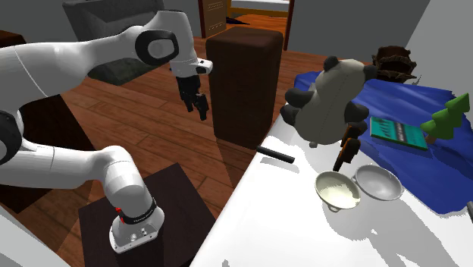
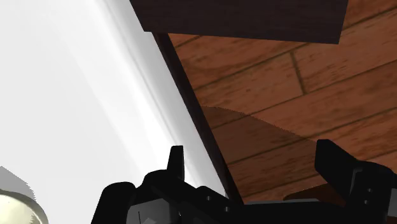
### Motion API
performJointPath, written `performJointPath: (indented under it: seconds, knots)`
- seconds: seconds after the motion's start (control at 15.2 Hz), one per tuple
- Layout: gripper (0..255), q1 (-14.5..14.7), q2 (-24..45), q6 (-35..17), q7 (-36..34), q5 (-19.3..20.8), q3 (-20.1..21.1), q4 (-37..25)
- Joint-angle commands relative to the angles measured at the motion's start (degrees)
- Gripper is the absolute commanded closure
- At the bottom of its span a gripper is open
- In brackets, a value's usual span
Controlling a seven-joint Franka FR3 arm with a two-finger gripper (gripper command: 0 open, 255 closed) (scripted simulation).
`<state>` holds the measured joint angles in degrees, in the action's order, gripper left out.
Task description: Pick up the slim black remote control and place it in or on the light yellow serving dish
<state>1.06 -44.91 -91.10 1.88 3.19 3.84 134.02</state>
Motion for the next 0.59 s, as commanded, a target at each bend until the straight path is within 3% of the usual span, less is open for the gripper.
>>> performJointPath:
  seconds: [0.0, 0.53]
  knots:
    - [0, 0.0, 0.0, 0.0, 0.0, 0.0, 0.0, 0.0]
    - [0, -5.13, 12.83, -15.34, -16.23, -0.43, 4.76, 1.19]
